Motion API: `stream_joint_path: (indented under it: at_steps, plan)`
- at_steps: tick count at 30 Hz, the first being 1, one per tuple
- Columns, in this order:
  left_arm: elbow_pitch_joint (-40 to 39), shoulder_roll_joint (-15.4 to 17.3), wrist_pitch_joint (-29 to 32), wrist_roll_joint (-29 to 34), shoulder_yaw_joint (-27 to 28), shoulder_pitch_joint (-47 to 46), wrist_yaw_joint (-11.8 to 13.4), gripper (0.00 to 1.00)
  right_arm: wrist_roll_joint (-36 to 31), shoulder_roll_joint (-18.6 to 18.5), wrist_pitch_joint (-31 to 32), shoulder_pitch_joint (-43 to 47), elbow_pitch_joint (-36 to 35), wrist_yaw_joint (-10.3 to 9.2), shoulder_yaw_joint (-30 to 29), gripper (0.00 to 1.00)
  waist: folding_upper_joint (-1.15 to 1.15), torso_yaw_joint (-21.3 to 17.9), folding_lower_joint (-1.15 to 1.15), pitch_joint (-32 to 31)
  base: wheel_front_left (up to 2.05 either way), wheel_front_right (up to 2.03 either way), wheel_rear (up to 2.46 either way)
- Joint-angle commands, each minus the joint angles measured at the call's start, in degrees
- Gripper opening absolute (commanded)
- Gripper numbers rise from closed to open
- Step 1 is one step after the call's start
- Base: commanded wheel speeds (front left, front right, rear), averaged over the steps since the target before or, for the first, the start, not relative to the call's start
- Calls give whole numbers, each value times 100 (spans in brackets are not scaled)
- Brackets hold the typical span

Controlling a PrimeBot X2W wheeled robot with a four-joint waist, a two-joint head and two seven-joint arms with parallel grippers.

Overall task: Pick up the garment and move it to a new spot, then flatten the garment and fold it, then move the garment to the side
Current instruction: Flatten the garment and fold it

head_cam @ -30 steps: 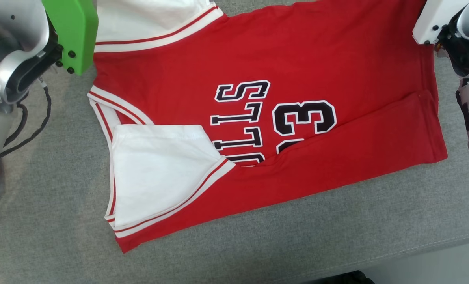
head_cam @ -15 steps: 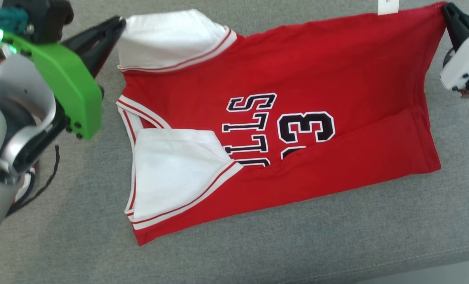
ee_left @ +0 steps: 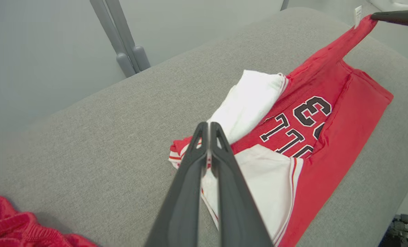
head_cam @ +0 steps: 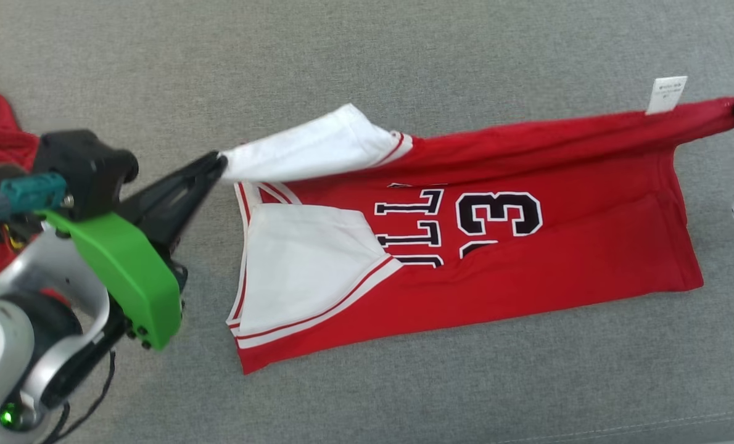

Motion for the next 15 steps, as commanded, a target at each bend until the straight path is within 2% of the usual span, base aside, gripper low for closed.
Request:
stream_joint_path:
  at_steps: [1,8,15]
  plan:
    - [-116,69,-56,-62,8,203,81,0,31,36,41,163,-75,-9,-75,0,0,32,0,18,0,0,0]
    - [-315,13,-246,-97,-181,955,307,0,42,160,116,691,-193,-9,-184,0,0,84,0,87,0,0,0]
    - [80,-269,-650,-101,-455,1560,359,0,132,210,46,1032,95,-9,-17,0,0,102,0,104,0,0,0]
